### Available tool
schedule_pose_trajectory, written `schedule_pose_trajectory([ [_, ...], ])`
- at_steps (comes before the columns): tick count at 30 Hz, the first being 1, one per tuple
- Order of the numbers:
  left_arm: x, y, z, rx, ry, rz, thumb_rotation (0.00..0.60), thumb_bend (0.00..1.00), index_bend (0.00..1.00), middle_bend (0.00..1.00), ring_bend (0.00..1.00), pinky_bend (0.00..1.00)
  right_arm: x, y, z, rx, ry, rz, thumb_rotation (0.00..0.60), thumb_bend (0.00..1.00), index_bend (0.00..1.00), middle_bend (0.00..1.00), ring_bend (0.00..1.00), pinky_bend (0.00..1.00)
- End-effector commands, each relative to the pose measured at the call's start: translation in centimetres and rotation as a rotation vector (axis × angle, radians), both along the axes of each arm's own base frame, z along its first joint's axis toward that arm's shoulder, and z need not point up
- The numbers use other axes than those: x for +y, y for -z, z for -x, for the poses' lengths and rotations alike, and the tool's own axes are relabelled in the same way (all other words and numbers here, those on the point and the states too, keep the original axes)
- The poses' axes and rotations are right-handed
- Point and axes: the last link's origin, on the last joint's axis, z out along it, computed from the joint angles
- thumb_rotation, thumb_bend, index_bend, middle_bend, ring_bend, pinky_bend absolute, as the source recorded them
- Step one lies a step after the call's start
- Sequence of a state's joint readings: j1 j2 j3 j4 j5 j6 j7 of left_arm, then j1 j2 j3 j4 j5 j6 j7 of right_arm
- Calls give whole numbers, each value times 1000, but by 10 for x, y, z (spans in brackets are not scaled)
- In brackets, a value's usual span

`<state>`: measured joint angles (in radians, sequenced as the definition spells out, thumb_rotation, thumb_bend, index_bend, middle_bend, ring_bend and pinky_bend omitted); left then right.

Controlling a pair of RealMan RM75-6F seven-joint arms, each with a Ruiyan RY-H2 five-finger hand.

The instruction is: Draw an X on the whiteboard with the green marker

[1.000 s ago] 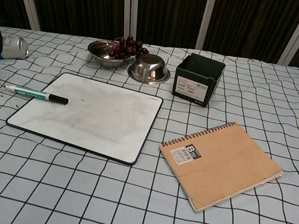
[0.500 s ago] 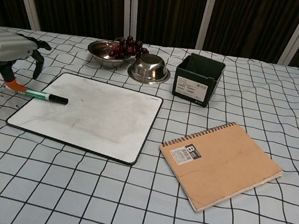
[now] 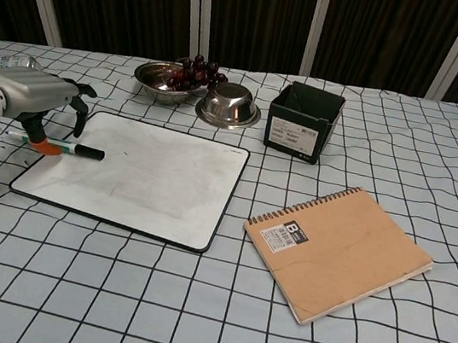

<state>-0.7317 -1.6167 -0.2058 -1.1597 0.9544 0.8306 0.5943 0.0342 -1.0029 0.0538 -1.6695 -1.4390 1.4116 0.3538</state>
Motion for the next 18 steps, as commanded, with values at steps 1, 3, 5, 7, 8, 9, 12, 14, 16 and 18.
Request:
schedule_pose_trajectory([
  [1, 0, 1, 2, 8, -2, 0, 600, 427, 446, 1, 0, 0, 0, 0, 0, 0, 1, 0, 600, 352, 0, 0, 0, 0],
  [3, 0, 1, 4, 13, -7, -1, 600, 430, 447, 1, 0, 0, 0, 0, 0, 0, 3, -1, 600, 352, 0, 0, 0, 0],
  [5, 1, 1, 5, 11, -18, -5, 600, 434, 449, 1, 0, 0, 0, 0, 0, 0, 4, -3, 600, 352, 0, 0, 0, 0],
  [7, 2, 2, 6, 5, -28, -7, 600, 438, 453, 2, 0, 0, 0, 0, 0, -1, 6, -5, 600, 352, 0, 0, 0, 0],
  [8, 3, 2, 6, 5, -32, -7, 600, 440, 456, 2, 0, 0, 0, 0, 0, -1, 6, -5, 600, 352, 0, 0, 0, 0],
  [9, 3, 3, 7, 8, -33, -7, 600, 442, 461, 2, 0, 0, 0, 0, 0, 0, 6, -5, 600, 352, 0, 0, 0, 0],
  [12, 4, 5, 8, 12, -37, -4, 600, 462, 493, 7, 0, 0, 0, 0, 0, 0, 7, -7, 600, 352, 0, 0, 0, 0],
  [14, 4, 7, 8, 9, -40, -3, 600, 480, 516, 10, 0, 0, 0, 0, 0, 0, 7, -7, 600, 352, 0, 0, 0, 0],
  [16, 4, 8, 8, 9, -40, -1, 600, 497, 537, 14, 0, 0, 0, 0, 0, 0, 8, -7, 600, 352, 0, 0, 0, 0],
  [18, 3, 9, 9, 9, -42, 0, 600, 513, 561, 21, 0, 0, 0, 0, 0, 0, 8, -7, 600, 352, 0, 0, 0, 0],
])
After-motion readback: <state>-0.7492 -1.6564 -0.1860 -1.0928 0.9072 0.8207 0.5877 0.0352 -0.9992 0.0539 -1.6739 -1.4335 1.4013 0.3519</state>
